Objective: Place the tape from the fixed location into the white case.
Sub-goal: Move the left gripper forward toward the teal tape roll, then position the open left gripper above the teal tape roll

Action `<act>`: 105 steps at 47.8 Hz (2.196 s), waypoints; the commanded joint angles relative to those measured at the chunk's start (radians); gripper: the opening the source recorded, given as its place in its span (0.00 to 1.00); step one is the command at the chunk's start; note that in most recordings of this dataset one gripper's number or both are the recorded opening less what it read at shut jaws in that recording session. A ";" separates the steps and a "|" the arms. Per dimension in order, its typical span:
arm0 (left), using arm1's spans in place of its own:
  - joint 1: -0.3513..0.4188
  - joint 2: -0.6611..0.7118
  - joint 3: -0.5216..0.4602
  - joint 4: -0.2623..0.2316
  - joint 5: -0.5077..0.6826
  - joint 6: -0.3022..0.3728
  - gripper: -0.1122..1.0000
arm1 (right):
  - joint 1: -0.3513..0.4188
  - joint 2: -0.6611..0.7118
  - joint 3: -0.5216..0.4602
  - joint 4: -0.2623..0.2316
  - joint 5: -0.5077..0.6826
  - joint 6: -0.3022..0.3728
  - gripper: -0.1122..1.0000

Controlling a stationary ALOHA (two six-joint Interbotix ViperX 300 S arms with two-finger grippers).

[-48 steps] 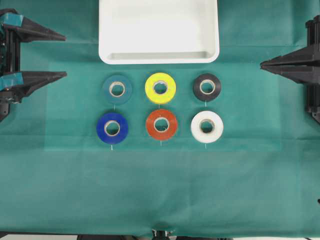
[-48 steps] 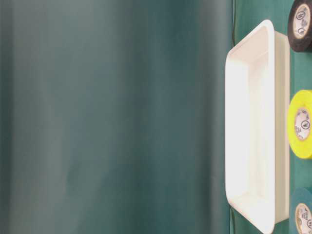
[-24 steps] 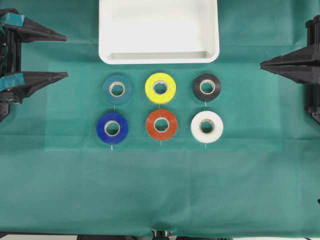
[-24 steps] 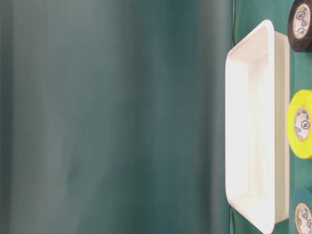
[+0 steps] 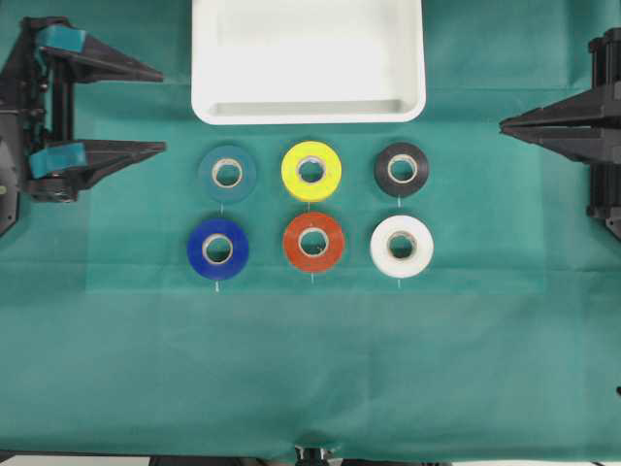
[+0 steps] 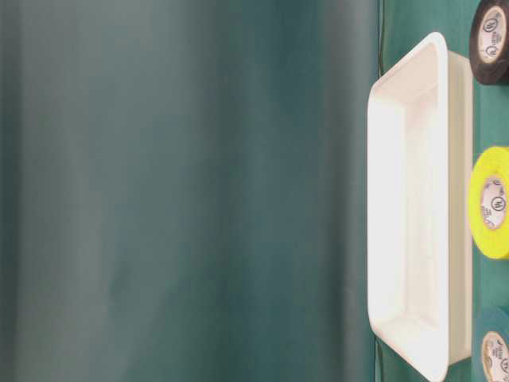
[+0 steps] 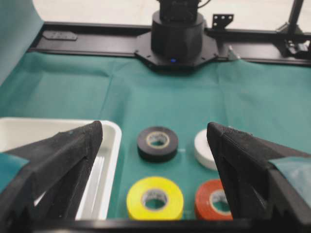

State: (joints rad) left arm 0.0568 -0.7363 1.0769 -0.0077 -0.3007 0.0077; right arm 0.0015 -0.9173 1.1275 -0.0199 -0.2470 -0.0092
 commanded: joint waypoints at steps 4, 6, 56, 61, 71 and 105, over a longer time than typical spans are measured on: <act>0.002 0.060 -0.060 -0.002 -0.041 0.002 1.00 | -0.002 0.008 -0.029 0.000 -0.005 0.000 0.10; 0.003 0.075 -0.072 -0.002 -0.044 0.002 1.00 | -0.002 0.008 -0.029 0.000 -0.005 0.000 0.10; 0.021 0.187 -0.195 -0.005 0.044 -0.020 1.00 | -0.002 0.008 -0.029 -0.002 0.011 0.002 0.10; 0.020 0.181 -0.239 -0.009 0.179 -0.037 1.00 | -0.002 0.008 -0.029 -0.002 0.018 0.002 0.10; 0.021 0.192 -0.365 -0.009 0.505 -0.087 1.00 | -0.002 0.005 -0.031 0.000 0.021 0.002 0.10; 0.021 0.393 -0.684 -0.005 1.183 -0.218 1.00 | -0.002 0.008 -0.029 0.000 0.026 0.005 0.10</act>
State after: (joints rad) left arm 0.0752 -0.3421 0.4387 -0.0153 0.8590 -0.2102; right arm 0.0000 -0.9158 1.1259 -0.0199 -0.2163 -0.0061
